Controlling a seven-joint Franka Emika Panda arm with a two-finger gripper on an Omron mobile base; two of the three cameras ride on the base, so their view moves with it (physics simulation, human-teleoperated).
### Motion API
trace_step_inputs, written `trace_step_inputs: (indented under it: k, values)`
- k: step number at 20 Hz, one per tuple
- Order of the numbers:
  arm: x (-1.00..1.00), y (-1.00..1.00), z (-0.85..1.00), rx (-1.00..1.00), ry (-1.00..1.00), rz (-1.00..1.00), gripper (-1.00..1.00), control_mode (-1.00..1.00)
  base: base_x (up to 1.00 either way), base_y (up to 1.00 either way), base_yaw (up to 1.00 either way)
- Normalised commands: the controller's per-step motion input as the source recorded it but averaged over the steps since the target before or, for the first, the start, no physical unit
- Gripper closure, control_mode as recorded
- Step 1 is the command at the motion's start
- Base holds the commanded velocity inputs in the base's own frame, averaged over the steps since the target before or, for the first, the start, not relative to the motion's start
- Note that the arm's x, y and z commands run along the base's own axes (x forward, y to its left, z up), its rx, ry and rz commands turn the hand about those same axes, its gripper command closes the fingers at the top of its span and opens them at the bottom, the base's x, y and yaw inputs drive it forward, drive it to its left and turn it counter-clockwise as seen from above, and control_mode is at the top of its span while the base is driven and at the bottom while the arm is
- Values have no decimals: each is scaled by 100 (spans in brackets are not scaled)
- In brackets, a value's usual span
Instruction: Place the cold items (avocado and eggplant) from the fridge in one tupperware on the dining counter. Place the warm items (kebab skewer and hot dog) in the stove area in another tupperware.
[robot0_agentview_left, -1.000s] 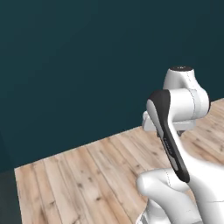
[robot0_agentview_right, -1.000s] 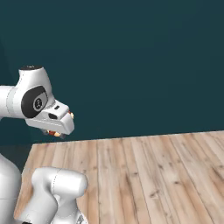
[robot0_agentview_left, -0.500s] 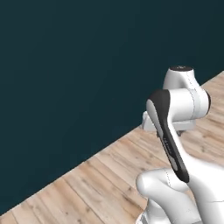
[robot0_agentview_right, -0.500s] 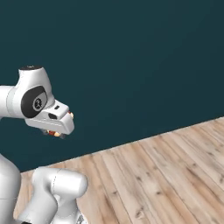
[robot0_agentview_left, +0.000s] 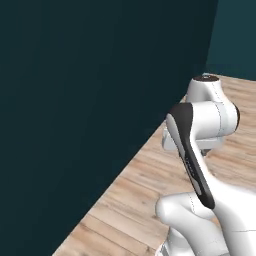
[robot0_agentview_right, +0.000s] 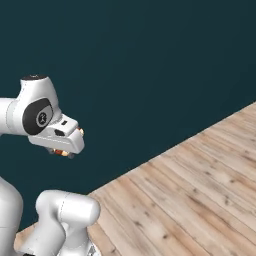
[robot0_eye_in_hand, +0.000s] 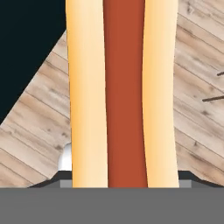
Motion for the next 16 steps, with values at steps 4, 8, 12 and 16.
trace_step_inputs:
  k: [4,8,12,16]
  values:
    - [0,0,0,0,0,0,100,100,100,0,-51]
    - [0,0,0,0,0,0,100,100,100,0,-52]
    - [0,0,0,0,0,0,100,100,100,0,-52]
    - [0,0,0,0,0,0,100,100,100,2,-48]
